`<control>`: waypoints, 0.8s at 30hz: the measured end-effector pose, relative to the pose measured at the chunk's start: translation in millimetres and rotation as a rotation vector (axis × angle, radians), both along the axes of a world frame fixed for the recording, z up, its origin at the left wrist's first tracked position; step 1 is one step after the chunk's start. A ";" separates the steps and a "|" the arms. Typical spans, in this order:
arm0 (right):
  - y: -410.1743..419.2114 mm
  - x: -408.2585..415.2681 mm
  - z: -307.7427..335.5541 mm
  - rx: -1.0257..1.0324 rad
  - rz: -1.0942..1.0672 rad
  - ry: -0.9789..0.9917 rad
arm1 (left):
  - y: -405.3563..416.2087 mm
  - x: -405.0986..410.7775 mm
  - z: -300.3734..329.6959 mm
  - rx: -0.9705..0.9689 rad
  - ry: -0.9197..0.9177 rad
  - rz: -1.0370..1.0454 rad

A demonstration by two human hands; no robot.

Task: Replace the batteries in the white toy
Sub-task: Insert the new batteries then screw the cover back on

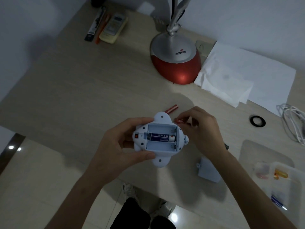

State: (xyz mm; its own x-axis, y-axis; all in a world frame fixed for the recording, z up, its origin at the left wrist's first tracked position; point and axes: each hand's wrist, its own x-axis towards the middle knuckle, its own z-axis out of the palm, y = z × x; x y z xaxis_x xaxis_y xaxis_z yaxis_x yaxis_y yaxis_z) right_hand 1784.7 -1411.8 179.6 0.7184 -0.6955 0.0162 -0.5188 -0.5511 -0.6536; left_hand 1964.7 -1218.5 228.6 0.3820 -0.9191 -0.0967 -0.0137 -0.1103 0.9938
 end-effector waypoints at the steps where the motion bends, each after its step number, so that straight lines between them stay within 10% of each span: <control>1: 1.8 -0.5 12.4 0.070 -0.042 -0.049 | -0.5 -0.6 0.2 -0.001 -0.001 -0.002; 10: 32.8 -7.2 121.3 0.519 -0.157 -0.581 | -12.7 -11.8 6.6 -0.025 -0.012 -0.017; 24: 49.2 -31.6 118.2 0.398 -0.130 -0.515 | -28.7 -28.8 15.8 -0.064 -0.036 -0.044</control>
